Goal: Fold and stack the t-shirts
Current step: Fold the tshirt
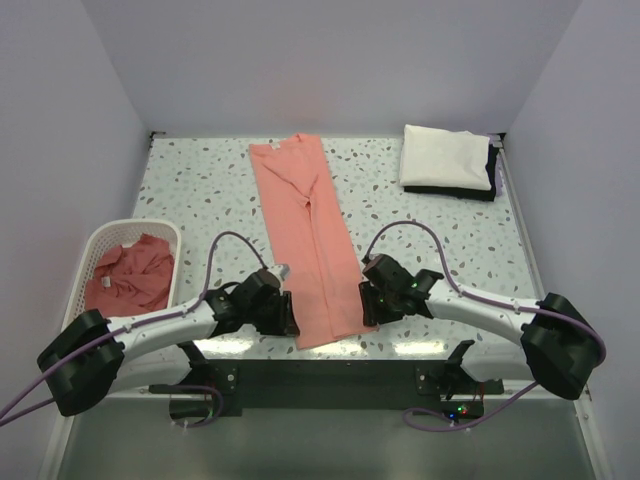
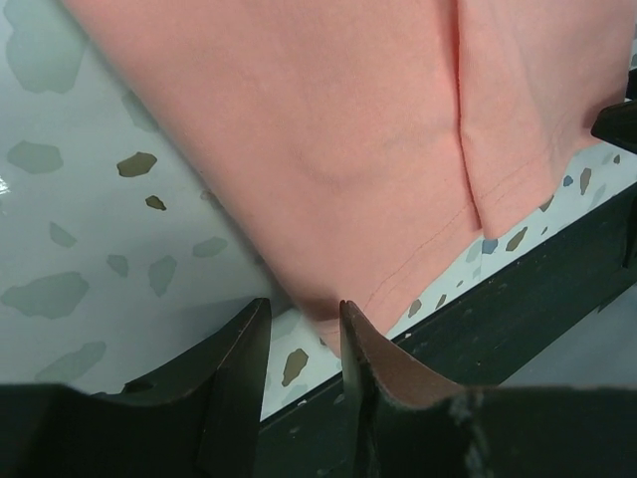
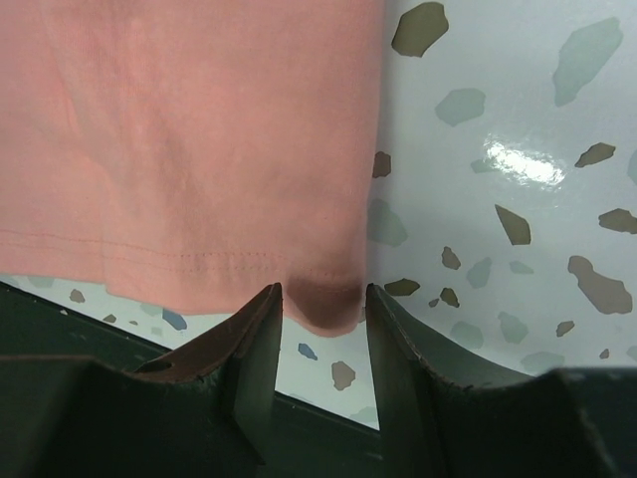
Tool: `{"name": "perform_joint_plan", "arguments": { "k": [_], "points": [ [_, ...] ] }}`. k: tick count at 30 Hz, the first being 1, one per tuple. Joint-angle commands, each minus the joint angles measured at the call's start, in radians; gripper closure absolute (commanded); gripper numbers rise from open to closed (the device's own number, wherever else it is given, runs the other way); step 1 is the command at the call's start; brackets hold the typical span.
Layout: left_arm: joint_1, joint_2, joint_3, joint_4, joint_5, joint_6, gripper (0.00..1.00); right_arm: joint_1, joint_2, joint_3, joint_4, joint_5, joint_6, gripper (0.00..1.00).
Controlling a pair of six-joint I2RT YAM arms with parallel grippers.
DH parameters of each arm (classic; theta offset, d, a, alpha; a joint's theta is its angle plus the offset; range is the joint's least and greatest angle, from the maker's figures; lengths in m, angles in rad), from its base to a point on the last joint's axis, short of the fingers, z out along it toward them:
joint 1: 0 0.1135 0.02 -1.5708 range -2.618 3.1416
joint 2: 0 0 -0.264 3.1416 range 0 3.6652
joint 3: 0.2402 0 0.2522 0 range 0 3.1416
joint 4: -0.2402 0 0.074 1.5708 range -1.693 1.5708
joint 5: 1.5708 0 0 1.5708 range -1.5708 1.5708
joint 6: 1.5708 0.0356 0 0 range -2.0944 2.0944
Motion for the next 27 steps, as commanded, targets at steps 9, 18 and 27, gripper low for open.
{"name": "perform_joint_plan", "arguments": {
  "k": [9, 18, 27],
  "points": [
    [-0.022, 0.047, 0.028, -0.008, -0.018, -0.021, 0.77, 0.02, 0.014, 0.03, -0.019, 0.023, -0.01, 0.62],
    [-0.026, 0.058, 0.026, 0.002, -0.011, -0.022, 0.87, 0.02, 0.031, 0.025, -0.003, 0.019, -0.001, 0.78],
    [-0.026, 0.055, 0.023, -0.026, -0.009, -0.018, 1.0, 0.02, -0.026, 0.035, -0.077, 0.065, -0.003, 0.92]
  ]
}}
